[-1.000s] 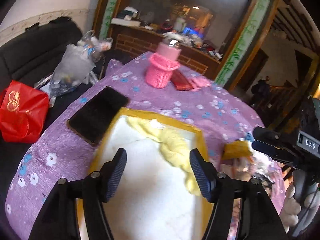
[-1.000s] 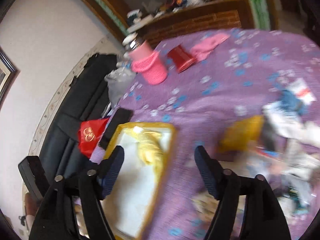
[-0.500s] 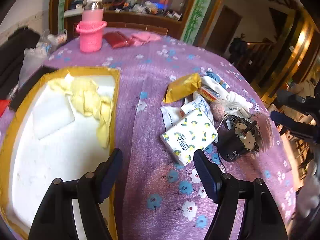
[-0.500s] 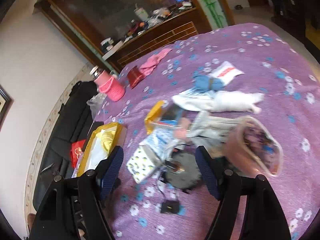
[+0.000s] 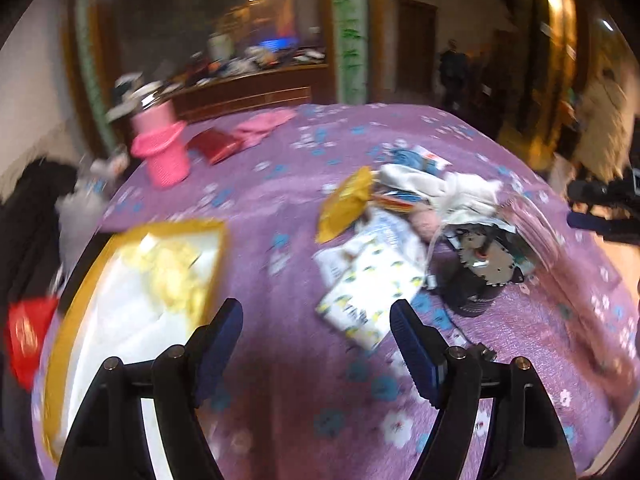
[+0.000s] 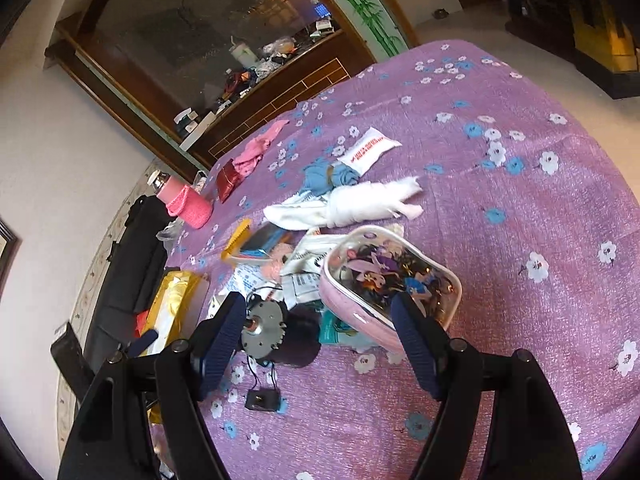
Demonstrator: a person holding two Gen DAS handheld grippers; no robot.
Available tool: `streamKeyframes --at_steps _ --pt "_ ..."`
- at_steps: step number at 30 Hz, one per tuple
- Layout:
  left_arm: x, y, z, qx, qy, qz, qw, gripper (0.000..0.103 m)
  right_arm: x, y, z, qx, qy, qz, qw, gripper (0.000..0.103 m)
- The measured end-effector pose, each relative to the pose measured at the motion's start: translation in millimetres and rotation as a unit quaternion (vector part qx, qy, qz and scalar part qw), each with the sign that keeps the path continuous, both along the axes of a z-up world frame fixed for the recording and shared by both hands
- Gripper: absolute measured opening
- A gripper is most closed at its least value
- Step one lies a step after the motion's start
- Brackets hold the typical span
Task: Organize soft objects
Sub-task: 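Grasp the black case with the right gripper while the left grasps the lemon-print tissue pack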
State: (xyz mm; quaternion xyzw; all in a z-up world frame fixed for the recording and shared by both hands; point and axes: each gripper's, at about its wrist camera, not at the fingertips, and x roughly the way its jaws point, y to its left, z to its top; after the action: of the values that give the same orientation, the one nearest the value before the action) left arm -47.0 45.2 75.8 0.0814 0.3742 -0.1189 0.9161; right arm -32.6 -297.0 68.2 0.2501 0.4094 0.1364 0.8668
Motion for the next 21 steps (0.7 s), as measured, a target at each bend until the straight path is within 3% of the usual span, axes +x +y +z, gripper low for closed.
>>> streamKeyframes --at_steps 2,6,11,18,19,21 --pt "12 -12 -8 0.025 0.011 -0.015 0.9995 0.079 0 1 -2 -0.006 0.002 0.006 1.0 0.074" --pt "25 -22 -20 0.039 0.025 -0.034 0.9983 0.08 6 4 -2 -0.025 0.006 0.018 1.0 0.074" --pt "31 -35 -25 0.061 0.01 -0.067 0.9958 0.092 24 21 -4 -0.035 0.019 0.036 0.999 0.074" --pt "37 -59 -43 0.102 0.006 -0.085 0.9911 0.093 51 61 6 -0.07 0.019 0.076 0.994 0.076" --pt "38 -63 -46 0.119 0.004 -0.077 0.9899 0.092 56 67 7 -0.075 0.022 0.083 0.993 0.076" --pt "39 -63 -49 0.118 0.01 -0.072 0.9903 0.076 64 75 10 -0.089 0.023 0.089 0.992 0.076"
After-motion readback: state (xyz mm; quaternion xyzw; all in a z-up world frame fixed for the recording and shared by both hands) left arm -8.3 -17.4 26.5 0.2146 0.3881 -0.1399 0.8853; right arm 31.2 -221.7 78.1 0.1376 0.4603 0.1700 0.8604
